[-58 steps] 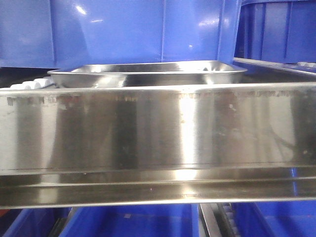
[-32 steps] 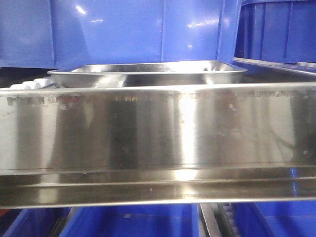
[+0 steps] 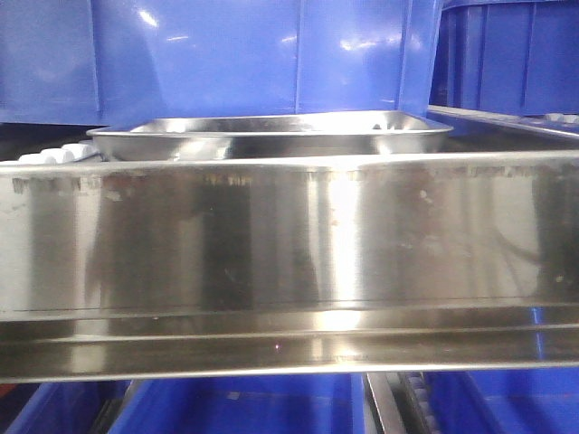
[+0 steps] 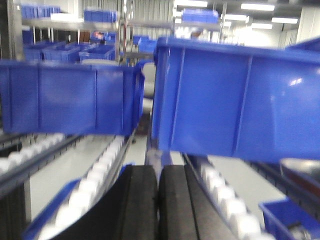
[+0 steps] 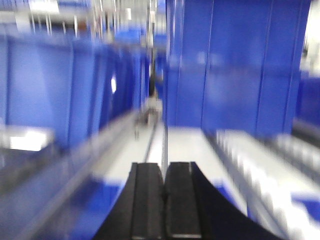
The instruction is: Stack silver trays without gaps
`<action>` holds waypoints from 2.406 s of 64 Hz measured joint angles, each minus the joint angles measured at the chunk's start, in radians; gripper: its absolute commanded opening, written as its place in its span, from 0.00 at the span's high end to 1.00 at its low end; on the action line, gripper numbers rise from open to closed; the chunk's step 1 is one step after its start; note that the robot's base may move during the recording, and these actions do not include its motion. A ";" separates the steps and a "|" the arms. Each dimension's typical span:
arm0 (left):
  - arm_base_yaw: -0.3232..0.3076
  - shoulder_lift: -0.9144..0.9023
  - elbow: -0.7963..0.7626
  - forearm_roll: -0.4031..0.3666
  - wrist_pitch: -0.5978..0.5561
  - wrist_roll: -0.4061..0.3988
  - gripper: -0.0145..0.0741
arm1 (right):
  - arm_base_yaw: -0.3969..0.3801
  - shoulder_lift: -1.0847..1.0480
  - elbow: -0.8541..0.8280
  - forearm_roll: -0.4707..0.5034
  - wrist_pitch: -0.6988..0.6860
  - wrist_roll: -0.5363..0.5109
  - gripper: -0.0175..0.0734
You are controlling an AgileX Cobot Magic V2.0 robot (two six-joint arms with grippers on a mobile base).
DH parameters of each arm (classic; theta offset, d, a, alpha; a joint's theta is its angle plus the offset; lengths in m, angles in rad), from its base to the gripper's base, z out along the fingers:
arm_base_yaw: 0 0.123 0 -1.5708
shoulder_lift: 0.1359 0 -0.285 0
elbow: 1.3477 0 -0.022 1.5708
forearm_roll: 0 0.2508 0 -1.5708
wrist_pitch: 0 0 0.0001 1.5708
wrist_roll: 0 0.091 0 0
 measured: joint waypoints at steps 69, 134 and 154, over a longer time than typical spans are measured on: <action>0.000 -0.002 -0.291 -0.230 0.242 -0.234 0.84 | 0.000 -0.001 -0.281 0.067 0.222 0.271 0.89; -0.001 0.252 -0.708 -0.093 0.616 -0.095 0.84 | 0.000 0.202 -0.688 0.348 0.875 0.018 0.89; -0.080 0.428 -0.725 -0.441 0.739 0.098 0.85 | 0.017 0.484 -0.811 0.444 0.892 -0.109 0.89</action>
